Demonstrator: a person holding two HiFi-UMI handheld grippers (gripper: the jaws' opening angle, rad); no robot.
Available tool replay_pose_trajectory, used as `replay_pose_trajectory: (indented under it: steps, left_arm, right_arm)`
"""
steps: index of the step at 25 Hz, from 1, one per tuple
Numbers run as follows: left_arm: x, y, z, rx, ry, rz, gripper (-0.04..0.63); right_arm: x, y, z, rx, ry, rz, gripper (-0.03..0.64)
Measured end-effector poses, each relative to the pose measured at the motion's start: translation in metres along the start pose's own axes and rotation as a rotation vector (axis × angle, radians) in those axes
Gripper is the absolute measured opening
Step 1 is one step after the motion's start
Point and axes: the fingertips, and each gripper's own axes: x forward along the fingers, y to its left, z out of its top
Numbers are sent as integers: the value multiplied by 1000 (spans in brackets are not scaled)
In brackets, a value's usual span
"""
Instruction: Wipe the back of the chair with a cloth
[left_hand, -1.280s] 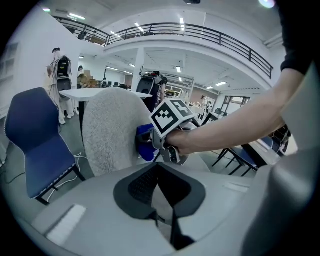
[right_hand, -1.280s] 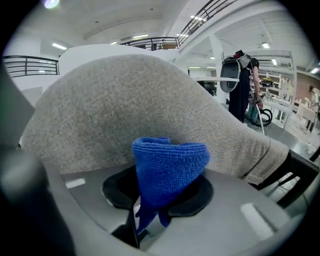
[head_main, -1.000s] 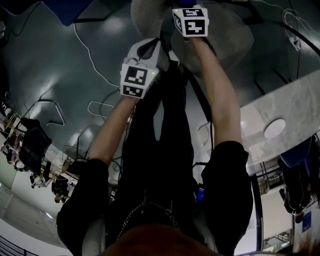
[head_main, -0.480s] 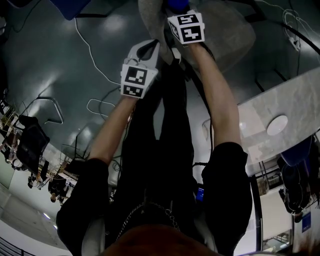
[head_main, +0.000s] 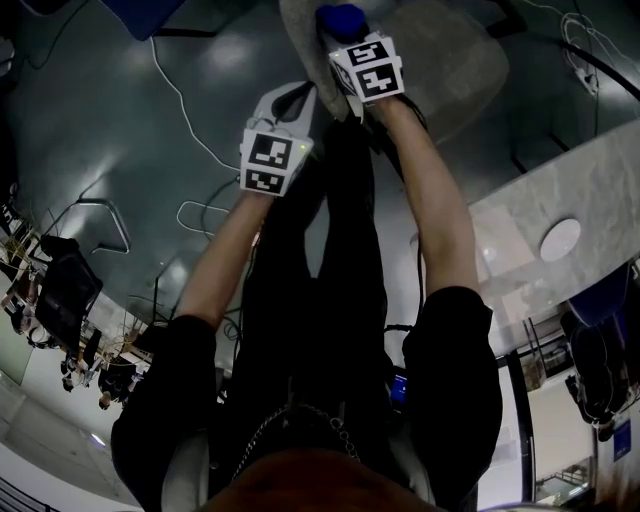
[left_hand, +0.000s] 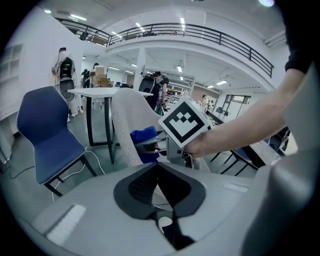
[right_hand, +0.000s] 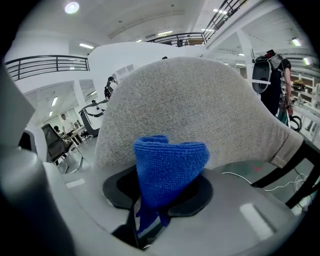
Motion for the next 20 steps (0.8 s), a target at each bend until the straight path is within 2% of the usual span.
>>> replay_pose_trajectory:
  steps: [6,20]
  left_arm:
    - [-5,-9,-4,18,1,-13,11]
    - [-20,-21,-21,39,7,-41,11]
  right_arm:
    - [-12,17,-14,-16,16,43,130]
    - [-56,72,-69,77,42,152,129]
